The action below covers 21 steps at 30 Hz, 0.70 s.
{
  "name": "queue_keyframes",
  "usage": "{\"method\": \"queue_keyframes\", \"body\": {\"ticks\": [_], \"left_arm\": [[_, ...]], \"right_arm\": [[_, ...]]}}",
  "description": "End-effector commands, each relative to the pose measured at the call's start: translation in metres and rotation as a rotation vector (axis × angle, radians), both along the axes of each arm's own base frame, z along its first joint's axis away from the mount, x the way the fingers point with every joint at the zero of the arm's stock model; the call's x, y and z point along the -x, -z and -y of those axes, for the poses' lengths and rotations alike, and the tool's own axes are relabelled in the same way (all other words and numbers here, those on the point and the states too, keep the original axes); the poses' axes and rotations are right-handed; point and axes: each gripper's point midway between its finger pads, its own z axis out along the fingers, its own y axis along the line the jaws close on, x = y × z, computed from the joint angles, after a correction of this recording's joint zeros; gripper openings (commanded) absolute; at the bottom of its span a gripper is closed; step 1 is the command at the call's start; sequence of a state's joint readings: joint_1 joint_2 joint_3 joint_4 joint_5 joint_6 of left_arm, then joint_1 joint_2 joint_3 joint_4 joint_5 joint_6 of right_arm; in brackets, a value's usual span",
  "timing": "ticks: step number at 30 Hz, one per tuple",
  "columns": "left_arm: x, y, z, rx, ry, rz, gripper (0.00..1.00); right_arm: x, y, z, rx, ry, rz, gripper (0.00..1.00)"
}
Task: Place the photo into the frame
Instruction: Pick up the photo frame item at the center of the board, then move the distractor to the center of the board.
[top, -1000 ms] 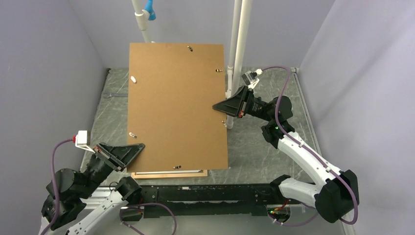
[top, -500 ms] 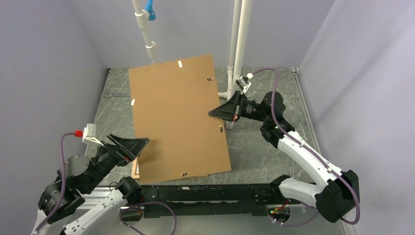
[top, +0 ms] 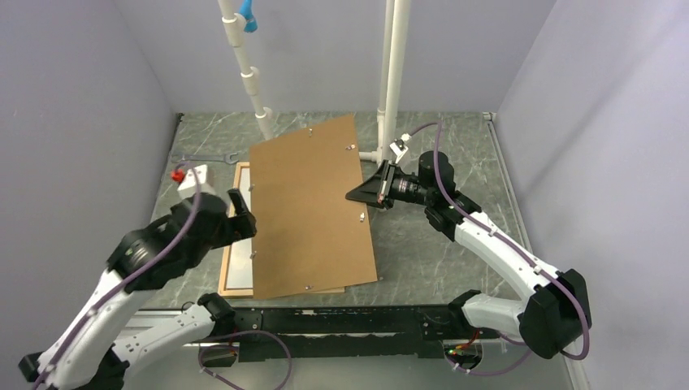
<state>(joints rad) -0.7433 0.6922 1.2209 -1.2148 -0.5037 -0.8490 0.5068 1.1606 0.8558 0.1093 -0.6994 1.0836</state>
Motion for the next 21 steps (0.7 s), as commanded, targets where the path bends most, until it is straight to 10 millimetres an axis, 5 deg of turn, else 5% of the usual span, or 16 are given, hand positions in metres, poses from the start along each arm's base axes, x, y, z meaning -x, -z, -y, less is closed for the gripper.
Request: {"method": "queue_keyframes", "body": {"ticks": [1, 10, 21], "left_arm": [[-0.011, 0.032, -0.015, -0.216, -0.015, -0.119, 0.99], [-0.056, 0.098, -0.008, -0.129, 0.054, -0.265, 0.99], [-0.081, 0.184, -0.054, 0.109, -0.058, -0.417, 0.99]], "right_arm": [[-0.011, -0.005, 0.001, 0.029, 0.040, 0.025, 0.00], [-0.019, 0.017, 0.010, 0.152, 0.093, 0.006, 0.00], [-0.039, 0.040, 0.030, 0.256, 0.208, -0.013, 0.00]]}}
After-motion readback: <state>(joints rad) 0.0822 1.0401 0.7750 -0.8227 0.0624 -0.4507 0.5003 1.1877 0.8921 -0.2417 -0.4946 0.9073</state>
